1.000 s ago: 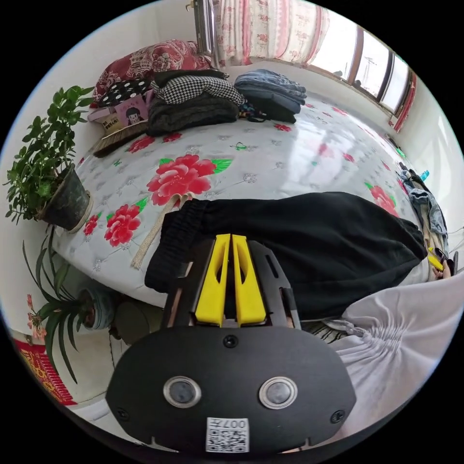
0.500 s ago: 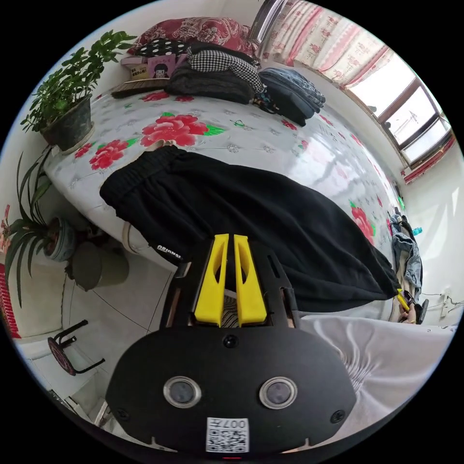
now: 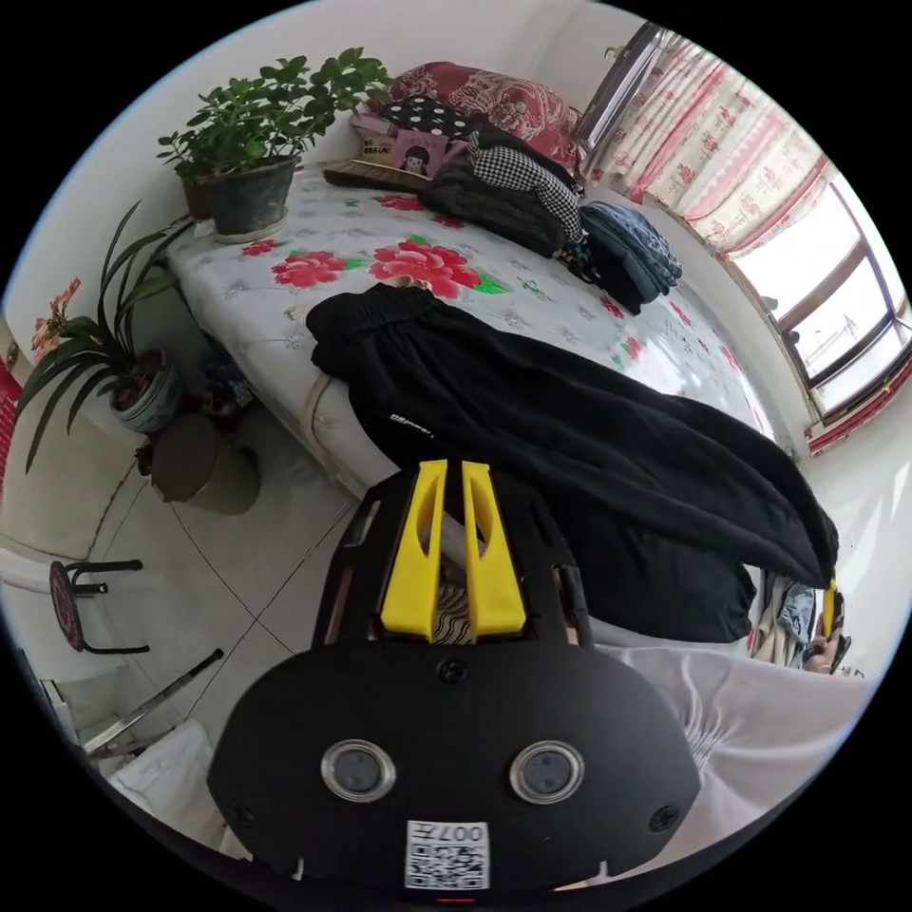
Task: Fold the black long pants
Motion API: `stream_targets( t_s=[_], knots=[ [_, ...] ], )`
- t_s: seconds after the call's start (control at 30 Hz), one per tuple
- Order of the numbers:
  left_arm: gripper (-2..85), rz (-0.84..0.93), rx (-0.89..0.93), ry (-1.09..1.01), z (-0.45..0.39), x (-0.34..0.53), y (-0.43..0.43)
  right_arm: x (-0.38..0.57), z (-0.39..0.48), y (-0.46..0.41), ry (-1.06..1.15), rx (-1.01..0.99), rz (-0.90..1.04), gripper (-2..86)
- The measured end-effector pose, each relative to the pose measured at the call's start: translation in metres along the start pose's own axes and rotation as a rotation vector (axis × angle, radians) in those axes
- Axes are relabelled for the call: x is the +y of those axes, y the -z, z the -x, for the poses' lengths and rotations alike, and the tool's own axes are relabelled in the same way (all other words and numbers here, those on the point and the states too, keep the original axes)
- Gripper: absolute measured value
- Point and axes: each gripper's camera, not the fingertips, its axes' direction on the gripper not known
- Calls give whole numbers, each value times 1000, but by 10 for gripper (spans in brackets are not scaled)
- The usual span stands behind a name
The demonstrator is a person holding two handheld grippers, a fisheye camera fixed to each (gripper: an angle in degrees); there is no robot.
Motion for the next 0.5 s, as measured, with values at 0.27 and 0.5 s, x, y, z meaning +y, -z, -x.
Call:
stream_targets(
  t_s=[0.27, 0.5],
  knots=[
    [95, -47, 62, 149, 55, -36, 10, 90, -152, -33, -314, 182, 118, 28],
    [120, -6, 10, 144, 67, -128, -21, 85, -145, -51, -224, 239, 186, 26]
  ],
)
